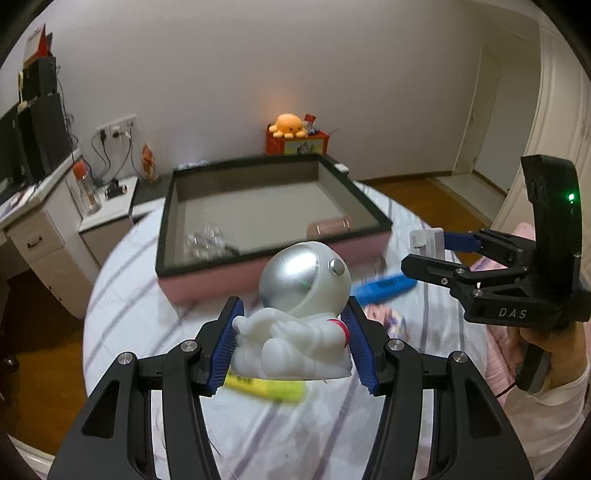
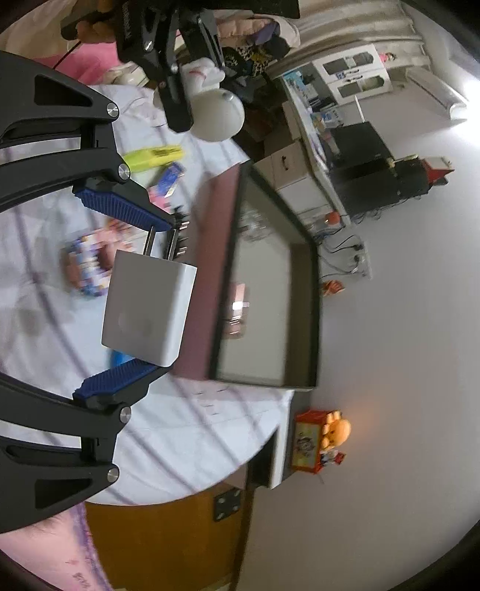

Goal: Organize rigid objects
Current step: 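Carry the astronaut with the left gripper while the right gripper carries the charger into the box, releasing both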

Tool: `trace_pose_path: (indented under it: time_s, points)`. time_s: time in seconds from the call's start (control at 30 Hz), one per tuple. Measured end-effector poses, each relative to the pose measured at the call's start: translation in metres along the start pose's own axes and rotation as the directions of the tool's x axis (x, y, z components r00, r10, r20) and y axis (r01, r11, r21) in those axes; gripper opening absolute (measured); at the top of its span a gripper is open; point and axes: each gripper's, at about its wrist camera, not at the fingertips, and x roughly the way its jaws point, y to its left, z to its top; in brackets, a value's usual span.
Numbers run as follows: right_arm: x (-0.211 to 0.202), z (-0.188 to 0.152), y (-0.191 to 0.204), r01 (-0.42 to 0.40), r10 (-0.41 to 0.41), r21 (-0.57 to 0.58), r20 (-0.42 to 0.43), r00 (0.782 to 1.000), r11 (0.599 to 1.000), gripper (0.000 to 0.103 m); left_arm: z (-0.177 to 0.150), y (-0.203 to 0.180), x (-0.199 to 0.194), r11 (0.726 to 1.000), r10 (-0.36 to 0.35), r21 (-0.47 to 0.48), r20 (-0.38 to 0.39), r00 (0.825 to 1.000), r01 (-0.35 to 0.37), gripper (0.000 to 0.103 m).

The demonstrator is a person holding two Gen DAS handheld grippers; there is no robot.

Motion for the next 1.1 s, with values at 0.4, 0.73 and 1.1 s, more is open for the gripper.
trace_pose_path:
  time_s: [0.4,0.73,1.1]
  points:
    - [0.069,0.069,-0.003,-0.013,0.011,-0.053,-0.049,0.999,0.998,0.070,0.063,0.033,0.050,1.000,-0.003,-0.020,-0.009,1.000,0.002,0.056]
    - [0.141,0.089,-0.020,0.051,-0.066,-0.087,-0.171,0.983,0.995,0.070,0.083,0.048,0.130,0.999,-0.032,-0.042,-0.120,0.992,0.027,0.054]
    - [0.151,0.084,-0.033,0.044,-0.054,-0.050,-0.204,0.977,0.998,0.072,0.075,0.060,0.137,0.998,0.005,-0.056,-0.129,0.992,-0.012,0.083]
